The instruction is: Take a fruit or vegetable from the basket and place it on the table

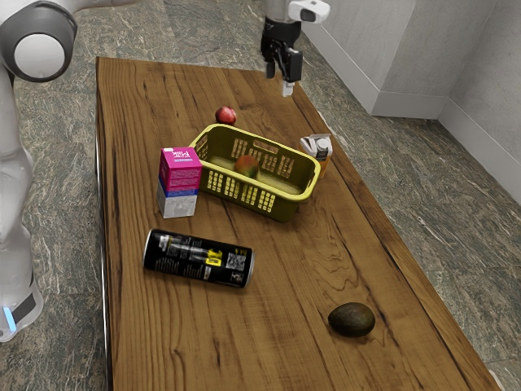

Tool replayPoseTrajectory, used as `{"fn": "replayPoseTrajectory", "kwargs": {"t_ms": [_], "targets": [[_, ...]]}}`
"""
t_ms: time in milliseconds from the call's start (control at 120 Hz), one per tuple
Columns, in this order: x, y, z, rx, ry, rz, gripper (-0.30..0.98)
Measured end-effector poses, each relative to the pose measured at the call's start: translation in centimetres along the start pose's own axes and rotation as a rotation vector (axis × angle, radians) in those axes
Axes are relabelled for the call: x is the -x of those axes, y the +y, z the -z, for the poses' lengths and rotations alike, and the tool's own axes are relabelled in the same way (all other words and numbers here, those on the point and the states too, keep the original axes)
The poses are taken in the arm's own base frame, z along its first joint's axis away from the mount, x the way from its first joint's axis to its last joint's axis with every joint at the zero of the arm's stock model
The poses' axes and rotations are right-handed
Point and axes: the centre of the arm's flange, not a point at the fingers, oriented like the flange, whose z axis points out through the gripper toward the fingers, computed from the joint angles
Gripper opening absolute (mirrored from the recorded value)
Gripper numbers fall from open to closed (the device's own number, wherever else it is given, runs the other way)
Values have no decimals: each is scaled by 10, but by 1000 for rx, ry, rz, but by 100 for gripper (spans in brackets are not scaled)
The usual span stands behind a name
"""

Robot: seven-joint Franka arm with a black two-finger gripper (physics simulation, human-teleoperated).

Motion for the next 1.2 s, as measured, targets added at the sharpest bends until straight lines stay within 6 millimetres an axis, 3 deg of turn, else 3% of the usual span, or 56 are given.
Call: {"fn": "replayPoseTrajectory", "kwargs": {"t_ms": [308, 442, 658, 883, 967, 1050, 1200], "targets": [[-6, 62, -1, 19, 24, -127, 69], [-10, 69, 7, 24, 37, -97, 69], [-21, 49, -15, -6, -3, 181, 69], [-16, -35, -11, -37, 5, 608, 69], [-12, -57, -10, -44, 7, 729, 69], [-12, -57, -12, -47, 3, 804, 69], [-17, -31, -34, -54, -33, 871, 69]]}}
